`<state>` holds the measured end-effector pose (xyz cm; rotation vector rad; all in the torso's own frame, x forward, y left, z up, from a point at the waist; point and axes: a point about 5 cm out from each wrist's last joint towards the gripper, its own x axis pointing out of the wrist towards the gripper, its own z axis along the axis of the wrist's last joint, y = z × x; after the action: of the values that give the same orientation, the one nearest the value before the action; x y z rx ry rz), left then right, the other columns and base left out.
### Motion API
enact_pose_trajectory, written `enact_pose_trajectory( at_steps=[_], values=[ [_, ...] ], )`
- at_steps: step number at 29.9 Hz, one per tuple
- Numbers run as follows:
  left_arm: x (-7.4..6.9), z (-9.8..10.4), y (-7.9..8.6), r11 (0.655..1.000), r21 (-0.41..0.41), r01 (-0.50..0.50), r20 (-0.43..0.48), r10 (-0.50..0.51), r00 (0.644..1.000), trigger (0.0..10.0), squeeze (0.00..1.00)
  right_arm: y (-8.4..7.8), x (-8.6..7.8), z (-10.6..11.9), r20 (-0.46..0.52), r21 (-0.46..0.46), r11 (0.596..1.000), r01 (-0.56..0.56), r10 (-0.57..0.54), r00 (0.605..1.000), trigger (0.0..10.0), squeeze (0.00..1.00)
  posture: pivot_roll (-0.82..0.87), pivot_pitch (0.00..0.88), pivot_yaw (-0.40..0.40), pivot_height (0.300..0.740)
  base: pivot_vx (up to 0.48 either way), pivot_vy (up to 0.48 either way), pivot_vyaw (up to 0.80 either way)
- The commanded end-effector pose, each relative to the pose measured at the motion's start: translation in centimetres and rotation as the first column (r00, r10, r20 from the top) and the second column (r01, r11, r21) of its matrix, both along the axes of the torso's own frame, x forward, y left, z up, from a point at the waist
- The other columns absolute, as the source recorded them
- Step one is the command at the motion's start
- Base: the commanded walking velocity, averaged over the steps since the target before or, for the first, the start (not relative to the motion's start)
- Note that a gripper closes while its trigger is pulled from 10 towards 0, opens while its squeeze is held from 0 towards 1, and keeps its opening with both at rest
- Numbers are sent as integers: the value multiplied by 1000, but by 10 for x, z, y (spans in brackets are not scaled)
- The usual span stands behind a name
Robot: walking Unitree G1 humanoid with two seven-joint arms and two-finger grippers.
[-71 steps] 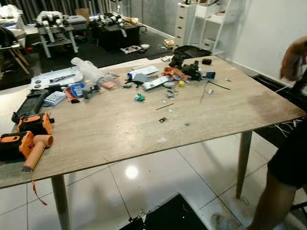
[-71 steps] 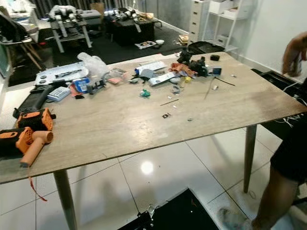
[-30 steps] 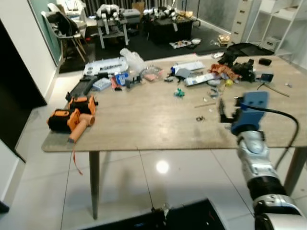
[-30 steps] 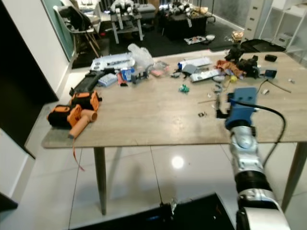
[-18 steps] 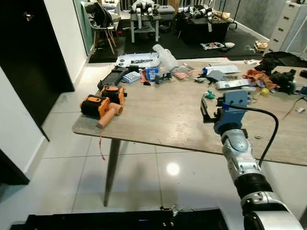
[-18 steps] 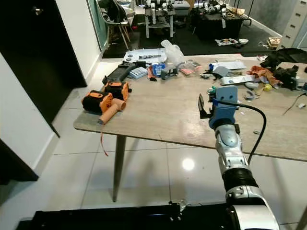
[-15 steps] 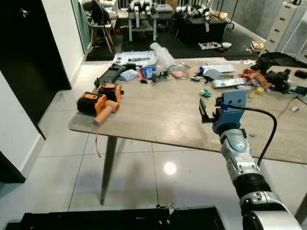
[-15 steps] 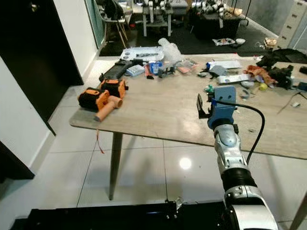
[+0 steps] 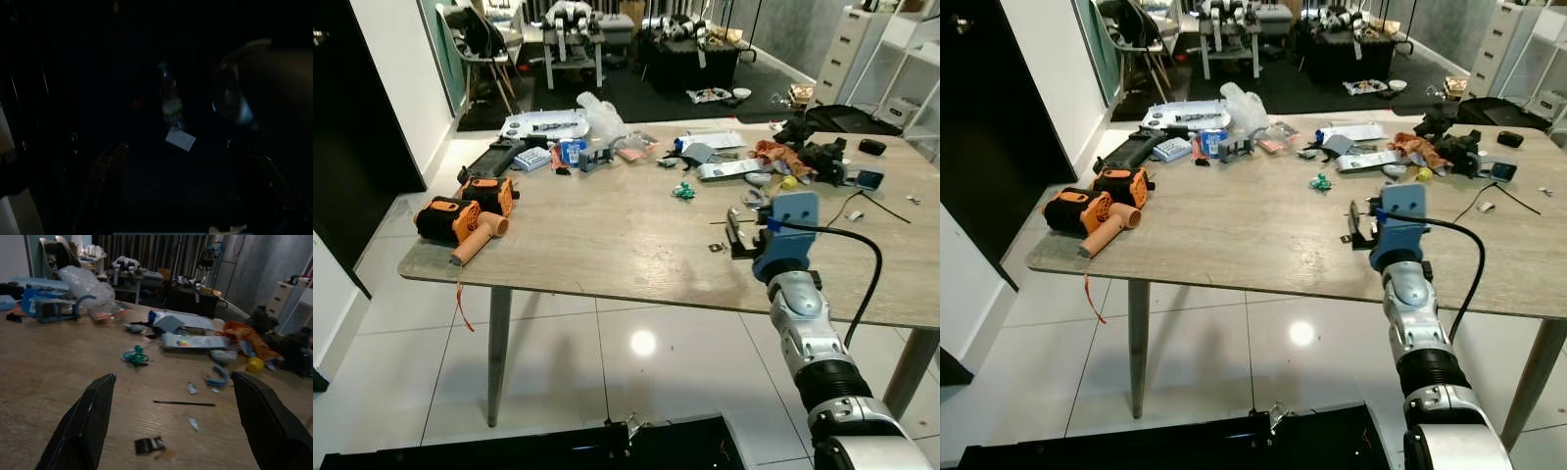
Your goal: Picking trash to rubbish bin
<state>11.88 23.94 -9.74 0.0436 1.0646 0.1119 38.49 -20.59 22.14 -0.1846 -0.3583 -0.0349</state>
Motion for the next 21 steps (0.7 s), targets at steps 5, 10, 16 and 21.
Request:
enact_pose_trajectory(
  at_steps=[5,10,16,21],
  values=[
    [-14,-2,6,1000,7,-4,-38,5,999,10000,0,1,0,-4,-20,-4,1000,-2,2,1000,10000,0,-125,178,20,740,331,0,0],
    [-15,-3,6,1000,8,-1,-41,1,999,10000,0,2,1,-4,-21,-5,1000,-3,3,1000,10000,0,-124,176,20,740,338,0,0],
    [-14,-2,7,1000,12,5,-41,-5,999,10000,0,9,2,-5,-27,13,1000,-18,18,999,10000,0,-117,169,25,740,356,0,0],
    [-4,-2,0,1000,6,12,-30,-12,999,10000,0,8,2,-6,-28,16,1000,-15,16,999,10000,0,-117,171,26,740,356,0,0]
  ],
)
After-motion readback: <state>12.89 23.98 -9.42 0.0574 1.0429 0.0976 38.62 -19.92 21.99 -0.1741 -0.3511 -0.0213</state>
